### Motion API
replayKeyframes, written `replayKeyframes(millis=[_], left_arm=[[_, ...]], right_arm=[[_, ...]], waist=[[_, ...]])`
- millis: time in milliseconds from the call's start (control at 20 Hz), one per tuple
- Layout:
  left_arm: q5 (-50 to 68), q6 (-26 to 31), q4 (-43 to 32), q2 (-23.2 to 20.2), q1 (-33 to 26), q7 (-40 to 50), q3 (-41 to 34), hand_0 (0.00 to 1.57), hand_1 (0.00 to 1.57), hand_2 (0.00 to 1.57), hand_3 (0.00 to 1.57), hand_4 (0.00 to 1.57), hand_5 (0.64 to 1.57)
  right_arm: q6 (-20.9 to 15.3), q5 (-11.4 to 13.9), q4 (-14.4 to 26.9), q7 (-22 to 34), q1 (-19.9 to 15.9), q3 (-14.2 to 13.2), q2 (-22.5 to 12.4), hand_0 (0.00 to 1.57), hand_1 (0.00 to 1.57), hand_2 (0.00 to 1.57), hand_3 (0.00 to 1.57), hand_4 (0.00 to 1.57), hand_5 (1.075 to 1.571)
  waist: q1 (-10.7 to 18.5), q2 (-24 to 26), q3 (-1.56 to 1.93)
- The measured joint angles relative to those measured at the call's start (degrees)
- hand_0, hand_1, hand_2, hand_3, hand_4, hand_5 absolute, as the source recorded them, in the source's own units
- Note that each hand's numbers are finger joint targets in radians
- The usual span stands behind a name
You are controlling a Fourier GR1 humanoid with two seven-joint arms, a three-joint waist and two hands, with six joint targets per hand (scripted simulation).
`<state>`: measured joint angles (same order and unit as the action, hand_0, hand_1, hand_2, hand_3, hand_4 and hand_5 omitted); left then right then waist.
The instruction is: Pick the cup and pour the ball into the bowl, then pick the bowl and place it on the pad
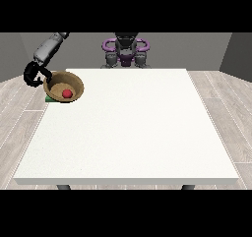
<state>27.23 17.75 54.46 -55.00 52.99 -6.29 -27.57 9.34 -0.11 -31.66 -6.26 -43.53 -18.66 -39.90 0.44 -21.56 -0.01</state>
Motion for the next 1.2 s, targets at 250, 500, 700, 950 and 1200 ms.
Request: replayKeyframes(millis=[250,500,700,950,1200], left_arm=[[1.0,0.2,0.8,-0.4,-0.5,0.3,-0.6,0.00,0.00,0.00,0.00,0.00,1.528],[2.0,0.7,1.4,-2.0,-0.8,0.4,-1.9,0.00,0.00,0.00,0.00,0.00,1.517],[2.7,0.0,3.0,-2.3,-1.0,0.8,-2.3,0.00,0.00,0.00,0.00,0.00,1.519],[4.1,0.3,4.0,-3.1,-1.2,1.2,-3.1,0.00,0.00,0.00,0.00,0.00,1.515],[3.6,-0.1,4.1,-2.1,-2.9,0.6,-2.4,0.00,0.00,0.00,0.00,0.00,1.515]], right_arm=[[0.4,-1.7,2.6,-2.4,1.3,-1.7,1.7,1.57,1.57,1.57,1.26,1.06,1.569],[-1.1,-4.0,5.9,-1.8,2.2,-5.1,0.4,1.21,1.21,1.26,1.23,0.00,1.562],[-2.3,-4.9,7.8,-1.4,1.3,-7.1,-2.5,0.73,0.73,0.65,1.04,0.00,1.539],[-2.2,-5.7,9.1,-0.5,-0.6,-8.2,-4.8,0.48,0.48,0.54,0.69,0.00,1.513],[-0.3,-6.6,8.9,1.6,-2.4,-8.7,-7.0,0.13,0.13,0.28,0.38,0.00,1.467]], waist=[[0.1,-0.9,0.05],[0.3,-2.2,0.08],[0.3,-3.6,0.08],[0.9,-4.8,0.09],[0.3,-3.1,0.06]])
